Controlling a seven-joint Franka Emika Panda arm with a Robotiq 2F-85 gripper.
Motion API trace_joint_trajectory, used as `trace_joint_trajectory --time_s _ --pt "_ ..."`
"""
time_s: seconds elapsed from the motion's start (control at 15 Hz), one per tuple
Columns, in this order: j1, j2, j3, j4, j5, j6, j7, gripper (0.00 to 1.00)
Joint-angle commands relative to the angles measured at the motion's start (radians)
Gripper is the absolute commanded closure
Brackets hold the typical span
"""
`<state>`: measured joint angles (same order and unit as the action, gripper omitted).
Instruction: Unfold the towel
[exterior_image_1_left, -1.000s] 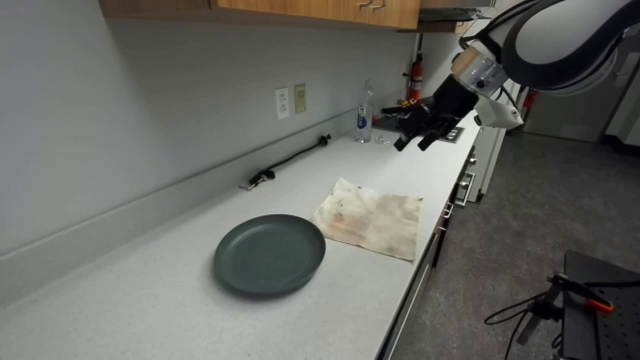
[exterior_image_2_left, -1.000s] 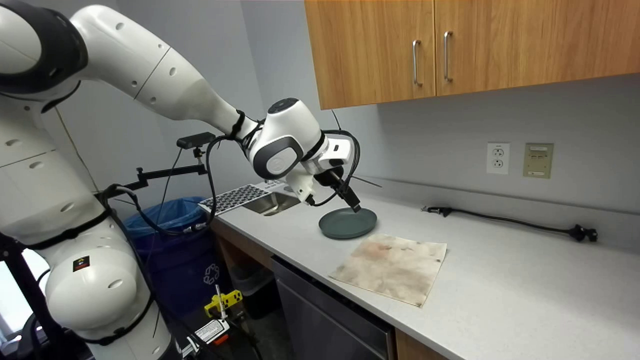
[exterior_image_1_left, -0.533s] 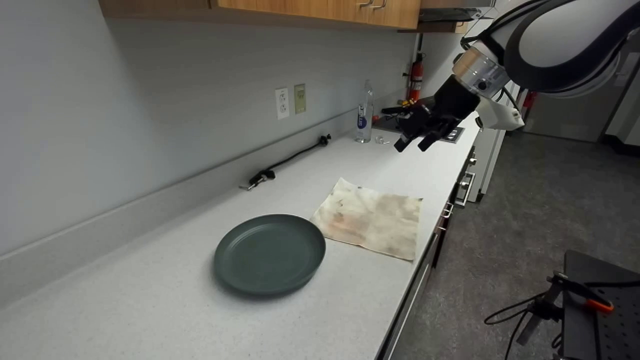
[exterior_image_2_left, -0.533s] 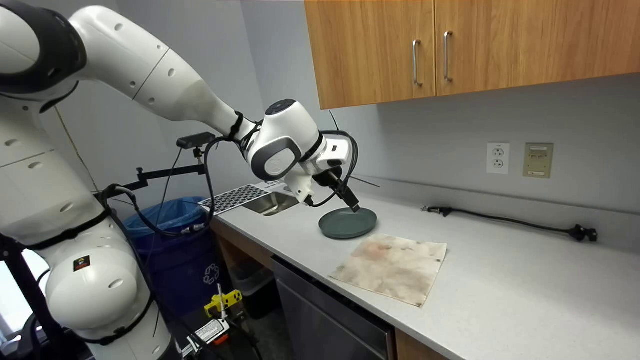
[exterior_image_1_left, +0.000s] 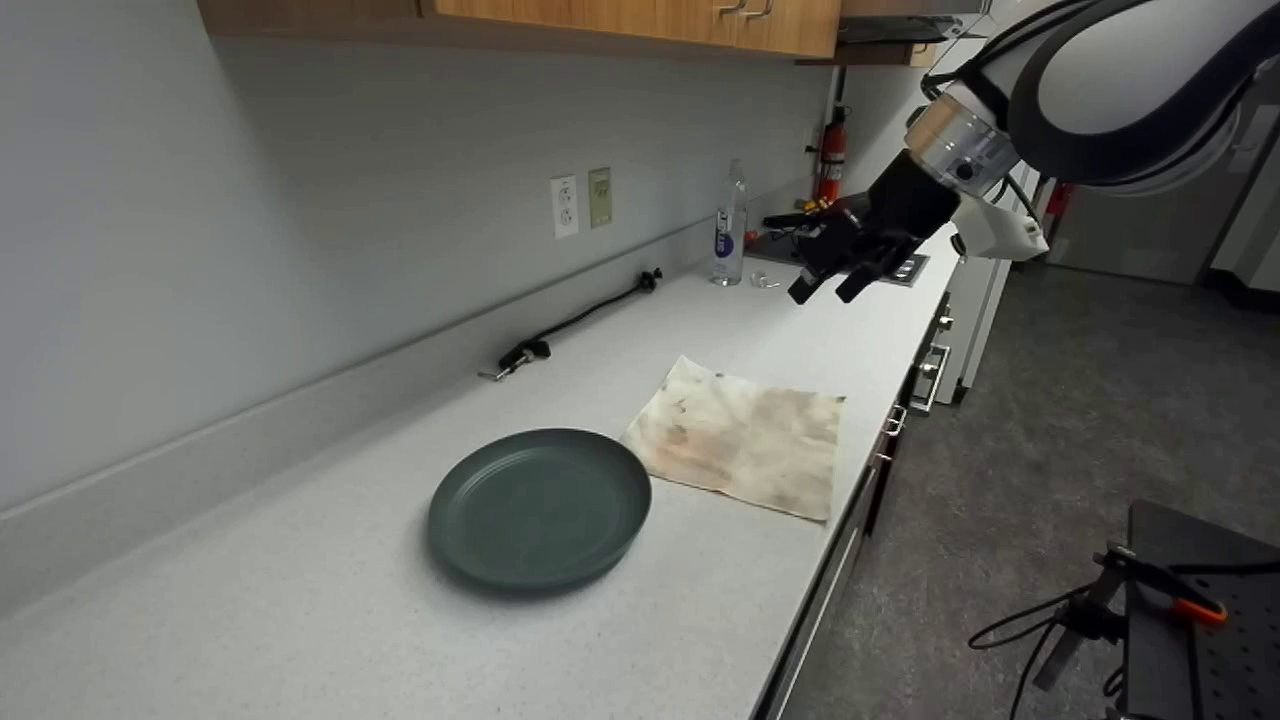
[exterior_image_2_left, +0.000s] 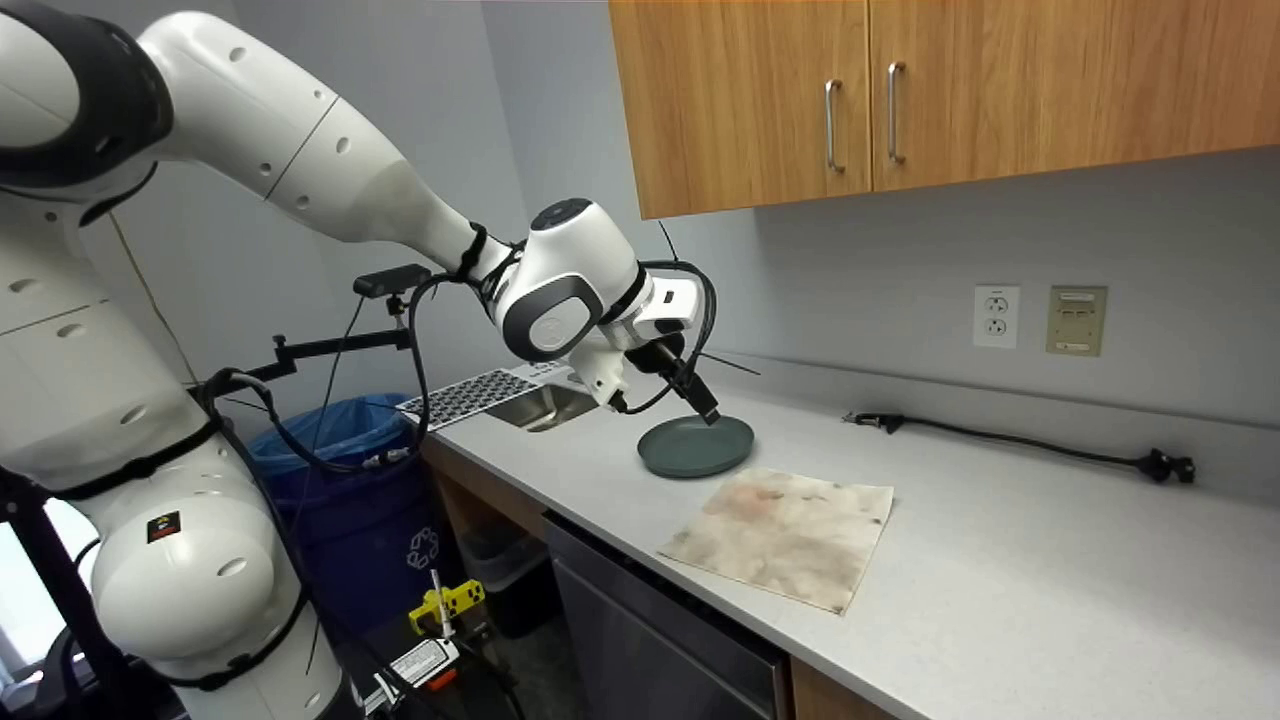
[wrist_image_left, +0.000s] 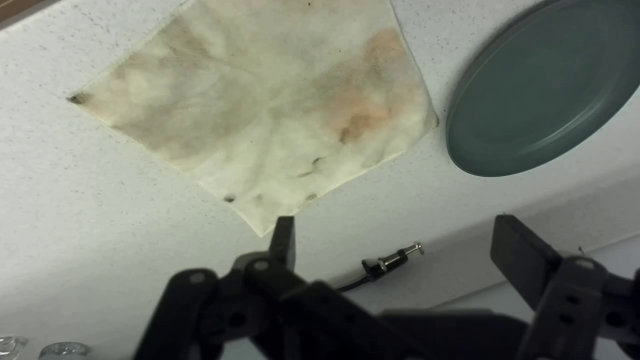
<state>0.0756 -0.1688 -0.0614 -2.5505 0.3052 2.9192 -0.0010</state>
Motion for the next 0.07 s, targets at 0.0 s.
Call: trace_joint_trajectory --time_s 0.0 --pt "0.000 0.000 0.000 0.000 0.000 0.000 0.000 0.00"
